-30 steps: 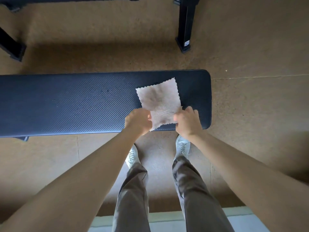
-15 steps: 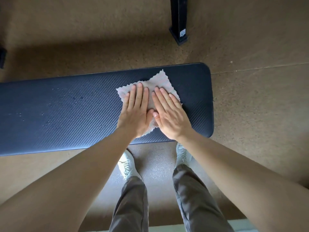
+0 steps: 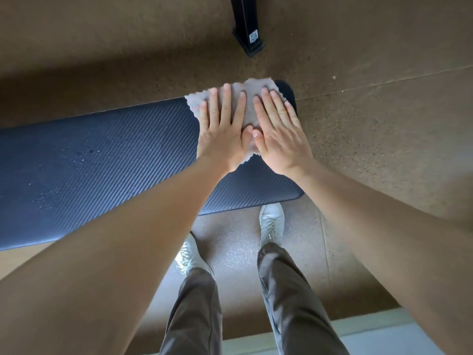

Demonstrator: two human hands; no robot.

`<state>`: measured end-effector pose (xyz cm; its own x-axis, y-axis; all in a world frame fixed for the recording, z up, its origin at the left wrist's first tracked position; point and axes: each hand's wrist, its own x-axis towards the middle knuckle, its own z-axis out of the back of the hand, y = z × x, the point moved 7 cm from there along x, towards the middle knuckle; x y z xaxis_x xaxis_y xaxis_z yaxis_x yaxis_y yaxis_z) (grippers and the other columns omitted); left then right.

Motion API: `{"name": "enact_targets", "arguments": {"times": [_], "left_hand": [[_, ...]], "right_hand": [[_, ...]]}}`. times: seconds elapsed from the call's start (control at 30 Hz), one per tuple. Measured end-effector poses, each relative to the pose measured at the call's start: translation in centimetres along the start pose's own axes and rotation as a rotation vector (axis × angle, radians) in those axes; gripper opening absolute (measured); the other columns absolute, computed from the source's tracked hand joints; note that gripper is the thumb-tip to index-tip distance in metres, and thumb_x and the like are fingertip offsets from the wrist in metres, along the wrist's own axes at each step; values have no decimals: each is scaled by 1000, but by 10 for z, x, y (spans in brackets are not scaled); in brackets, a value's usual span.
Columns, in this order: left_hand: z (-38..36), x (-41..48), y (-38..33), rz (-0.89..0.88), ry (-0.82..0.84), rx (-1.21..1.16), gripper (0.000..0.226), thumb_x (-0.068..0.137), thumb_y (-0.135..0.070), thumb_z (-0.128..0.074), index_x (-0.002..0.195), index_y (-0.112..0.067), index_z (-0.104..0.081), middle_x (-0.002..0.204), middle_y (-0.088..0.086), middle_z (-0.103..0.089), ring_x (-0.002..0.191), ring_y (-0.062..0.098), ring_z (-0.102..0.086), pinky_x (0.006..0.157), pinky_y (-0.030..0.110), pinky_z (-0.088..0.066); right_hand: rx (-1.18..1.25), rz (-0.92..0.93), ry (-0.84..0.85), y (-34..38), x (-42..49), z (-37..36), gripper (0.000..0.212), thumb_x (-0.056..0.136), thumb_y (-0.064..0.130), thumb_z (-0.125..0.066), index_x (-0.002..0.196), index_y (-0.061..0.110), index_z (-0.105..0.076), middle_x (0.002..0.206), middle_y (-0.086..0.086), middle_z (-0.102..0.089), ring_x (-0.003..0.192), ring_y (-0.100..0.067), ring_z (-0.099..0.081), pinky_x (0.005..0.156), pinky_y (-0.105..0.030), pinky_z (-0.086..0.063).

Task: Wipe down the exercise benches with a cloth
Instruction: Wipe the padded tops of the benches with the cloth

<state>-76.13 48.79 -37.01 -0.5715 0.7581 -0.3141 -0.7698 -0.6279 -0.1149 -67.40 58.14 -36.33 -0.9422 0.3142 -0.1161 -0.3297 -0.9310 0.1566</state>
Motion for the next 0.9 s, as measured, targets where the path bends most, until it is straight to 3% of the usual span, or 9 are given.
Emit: {"name": "enact_targets", "arguments": {"times": [0.3,0.43,0.53,0.77,0.9], "left_hand": [[-36,-86,-42,-125,77,-28,72,108,-55,-16,164,-15,6,171,16,10,158,38,9,128,55,-3],[-47,-130,-33,-147,154,-35,71,108,-55,-12,163,-16,12,170,13,17,157,35,15,128,52,-4],[-50,-146,-18,-139,199,-46,70,107,-55,-7,161,-19,18,169,9,24,156,31,21,129,49,-1],[-28,-110,46,31,197,-25,69,106,-57,-2,157,-23,30,166,7,33,154,27,27,128,43,9],[-12,-72,100,91,150,-8,71,105,-58,-2,157,-19,29,166,8,31,154,26,26,129,44,5]], "right_hand": [[49,-165,142,13,-108,-17,67,106,40,-26,163,7,-13,172,-15,-5,159,-29,-2,129,-50,-8],[88,-177,170,37,-135,-17,71,101,39,-39,161,5,-21,171,-15,-13,158,-32,-10,127,-53,-14],[134,-169,185,55,-139,-16,72,99,42,-36,160,6,-24,170,-14,-17,157,-32,-14,127,-53,-17],[111,6,150,74,-48,-15,67,103,42,-38,162,13,-25,171,-10,-15,159,-30,-8,128,-49,-11],[47,117,143,94,25,-15,70,104,49,-29,164,15,-18,171,-13,-11,159,-32,-6,128,-50,-9]]}}
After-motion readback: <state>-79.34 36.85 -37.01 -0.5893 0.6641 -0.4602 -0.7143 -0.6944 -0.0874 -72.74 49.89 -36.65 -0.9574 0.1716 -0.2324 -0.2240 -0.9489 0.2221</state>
